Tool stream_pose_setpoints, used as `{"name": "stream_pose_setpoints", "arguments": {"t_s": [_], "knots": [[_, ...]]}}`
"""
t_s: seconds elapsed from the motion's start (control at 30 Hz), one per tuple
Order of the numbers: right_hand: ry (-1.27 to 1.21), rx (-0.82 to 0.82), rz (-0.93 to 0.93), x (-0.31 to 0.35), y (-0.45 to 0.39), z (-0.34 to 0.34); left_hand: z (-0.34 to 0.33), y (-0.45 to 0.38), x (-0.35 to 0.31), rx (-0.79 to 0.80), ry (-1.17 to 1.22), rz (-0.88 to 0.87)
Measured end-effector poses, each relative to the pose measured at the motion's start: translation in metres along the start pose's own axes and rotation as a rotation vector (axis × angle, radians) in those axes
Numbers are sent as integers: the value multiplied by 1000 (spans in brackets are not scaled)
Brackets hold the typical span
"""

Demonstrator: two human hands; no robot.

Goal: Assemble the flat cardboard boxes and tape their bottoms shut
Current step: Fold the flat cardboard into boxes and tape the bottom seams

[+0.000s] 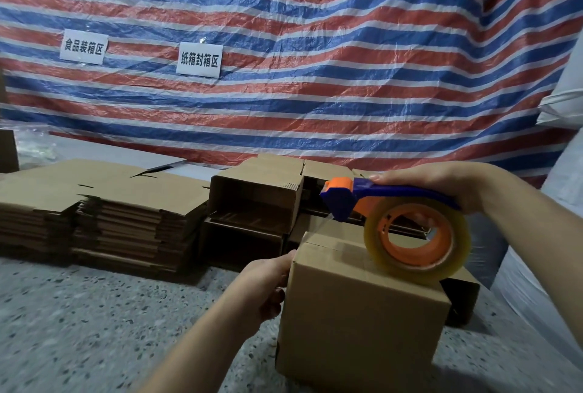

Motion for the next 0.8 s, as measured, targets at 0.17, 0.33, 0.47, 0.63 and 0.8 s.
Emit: {"name": "stream_pose_setpoints", "arguments": {"t_s": [0.17, 0.33, 0.47, 0.63, 0.8], "knots": [[-15, -13, 2, 2, 2, -2, 2, 2, -3, -59, -99, 22], [-27, -17, -14, 3, 2, -3, -3, 3, -1, -100, -64, 54], [-5, -33, -28, 3, 0, -2, -3, 2, -2, -110, -78, 59], [14, -59, -39, 4, -1, -1, 0, 2, -7, -111, -136, 65], [50, -64, -24, 10, 1, -3, 4, 2, -13, -173, -243, 50]]}}
Point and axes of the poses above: each hand's wrist, its own y-axis away from the middle knuckle, its own z-axis out of the back of the hand, x = y × z, the point moved 3 cm from there along -y, towards the middle knuckle, and after that the axes turned 7 degrees about -z, right-handed, at the moved point
